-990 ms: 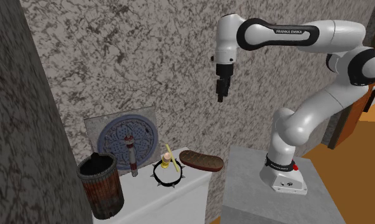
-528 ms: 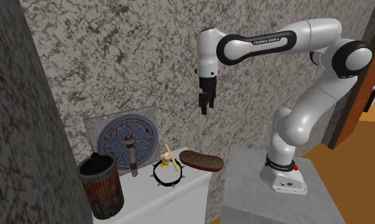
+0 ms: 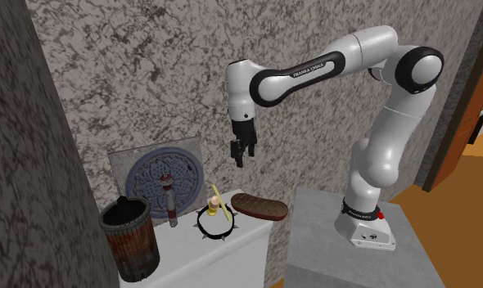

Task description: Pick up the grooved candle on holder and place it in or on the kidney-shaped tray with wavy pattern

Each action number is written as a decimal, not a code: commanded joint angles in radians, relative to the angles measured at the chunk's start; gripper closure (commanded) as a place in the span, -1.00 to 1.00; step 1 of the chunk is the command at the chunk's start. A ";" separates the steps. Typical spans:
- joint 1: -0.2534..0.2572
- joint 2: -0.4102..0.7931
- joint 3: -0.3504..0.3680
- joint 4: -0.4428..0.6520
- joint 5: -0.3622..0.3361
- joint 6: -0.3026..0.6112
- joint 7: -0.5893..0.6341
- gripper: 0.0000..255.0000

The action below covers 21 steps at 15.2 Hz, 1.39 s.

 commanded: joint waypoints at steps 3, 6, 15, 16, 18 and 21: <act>0.010 0.155 0.034 0.083 -0.020 0.057 0.062 -1.00; 0.021 0.273 0.050 0.157 -0.045 0.088 0.106 -1.00; 0.066 0.541 0.061 0.340 -0.108 0.142 0.194 -1.00; 0.066 0.545 0.060 0.330 -0.109 0.155 0.195 -1.00; 0.067 0.552 0.060 0.313 -0.112 0.180 0.197 -1.00; 0.069 0.563 0.059 0.291 -0.115 0.212 0.199 -1.00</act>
